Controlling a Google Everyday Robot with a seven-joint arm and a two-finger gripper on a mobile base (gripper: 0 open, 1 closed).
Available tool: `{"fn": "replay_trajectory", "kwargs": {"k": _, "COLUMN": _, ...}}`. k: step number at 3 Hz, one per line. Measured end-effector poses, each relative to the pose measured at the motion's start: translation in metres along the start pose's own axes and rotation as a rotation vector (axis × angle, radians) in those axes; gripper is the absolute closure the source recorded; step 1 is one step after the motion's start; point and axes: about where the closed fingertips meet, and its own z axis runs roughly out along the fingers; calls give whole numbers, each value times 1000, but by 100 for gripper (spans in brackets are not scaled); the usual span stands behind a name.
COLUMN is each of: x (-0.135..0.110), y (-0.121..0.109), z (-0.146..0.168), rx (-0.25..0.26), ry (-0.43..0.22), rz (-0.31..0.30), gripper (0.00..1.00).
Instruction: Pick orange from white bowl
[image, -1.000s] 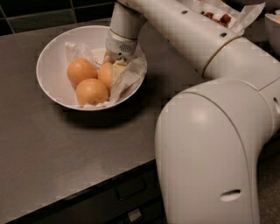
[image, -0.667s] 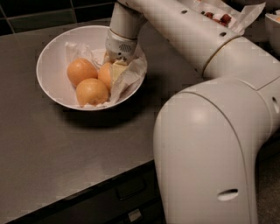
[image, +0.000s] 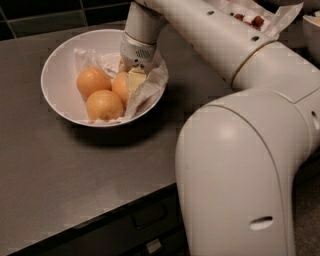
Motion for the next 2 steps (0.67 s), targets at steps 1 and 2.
{"fn": "replay_trajectory", "kwargs": {"k": 1, "x": -12, "y": -2, "z": -15, "rx": 47, "ry": 7, "rz": -30, "gripper": 100}}
{"fn": "replay_trajectory", "kwargs": {"k": 2, "x": -19, "y": -1, "z": -31, "rx": 104, "ry": 48, "rz": -14, "gripper": 100}}
